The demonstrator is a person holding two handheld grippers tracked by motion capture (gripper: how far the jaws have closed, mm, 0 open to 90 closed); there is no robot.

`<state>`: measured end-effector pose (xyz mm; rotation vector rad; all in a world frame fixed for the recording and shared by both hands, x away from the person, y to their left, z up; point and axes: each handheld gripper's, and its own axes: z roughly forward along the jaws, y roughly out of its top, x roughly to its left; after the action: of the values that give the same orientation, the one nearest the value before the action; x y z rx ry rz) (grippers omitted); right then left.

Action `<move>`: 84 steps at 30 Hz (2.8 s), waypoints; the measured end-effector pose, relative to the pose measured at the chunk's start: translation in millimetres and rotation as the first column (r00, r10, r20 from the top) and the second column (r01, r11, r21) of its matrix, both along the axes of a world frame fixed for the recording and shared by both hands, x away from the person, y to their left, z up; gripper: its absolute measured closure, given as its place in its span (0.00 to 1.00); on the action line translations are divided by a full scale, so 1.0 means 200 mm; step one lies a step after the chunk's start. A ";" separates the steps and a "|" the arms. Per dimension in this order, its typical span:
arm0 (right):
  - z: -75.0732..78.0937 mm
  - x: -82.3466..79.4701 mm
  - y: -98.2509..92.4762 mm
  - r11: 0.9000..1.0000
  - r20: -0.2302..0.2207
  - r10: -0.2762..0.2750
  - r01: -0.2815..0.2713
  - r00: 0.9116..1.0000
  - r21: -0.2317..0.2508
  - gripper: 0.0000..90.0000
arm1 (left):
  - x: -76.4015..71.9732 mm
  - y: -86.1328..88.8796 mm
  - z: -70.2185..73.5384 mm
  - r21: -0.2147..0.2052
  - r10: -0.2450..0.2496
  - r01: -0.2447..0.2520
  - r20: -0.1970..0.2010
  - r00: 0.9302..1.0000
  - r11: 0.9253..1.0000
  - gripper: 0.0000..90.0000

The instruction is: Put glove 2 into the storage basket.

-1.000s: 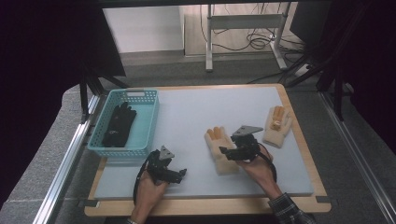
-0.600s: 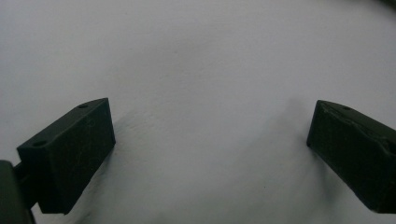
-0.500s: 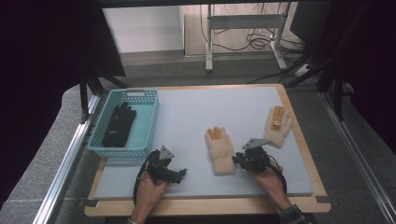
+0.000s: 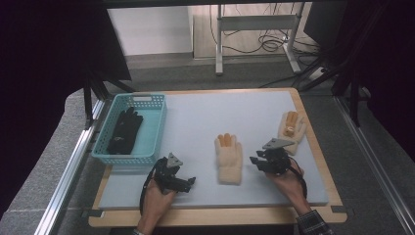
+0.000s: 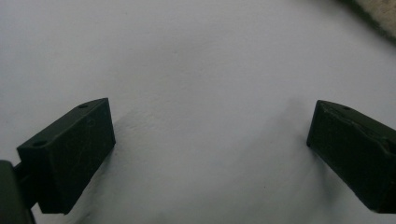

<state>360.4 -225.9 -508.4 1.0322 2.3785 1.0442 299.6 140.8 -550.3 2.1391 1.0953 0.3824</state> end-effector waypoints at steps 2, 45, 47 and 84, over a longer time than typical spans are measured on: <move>0.01 0.03 -0.06 0.999 0.005 -0.035 0.035 0.999 0.007 0.60 | 0.00 0.00 0.00 0.000 0.000 0.000 0.000 1.000 1.000 0.01; 0.02 0.47 -0.49 0.947 -0.001 -0.322 0.322 0.947 0.022 0.66 | 0.00 0.00 0.00 0.007 -0.005 0.005 -0.001 1.000 1.000 0.01; 0.04 0.44 -0.48 0.950 0.012 -0.311 0.311 0.950 0.031 0.66 | 0.00 0.00 0.00 0.007 -0.006 0.006 -0.001 1.000 1.000 0.01; 0.27 -0.06 0.31 0.979 0.067 0.188 -0.192 0.980 0.066 0.66 | 0.00 0.00 0.00 0.006 -0.004 0.004 0.001 1.000 1.000 0.01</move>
<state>348.7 -163.8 -454.0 0.7960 2.4432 1.2179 299.7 141.2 -550.1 2.1458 1.0901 0.3856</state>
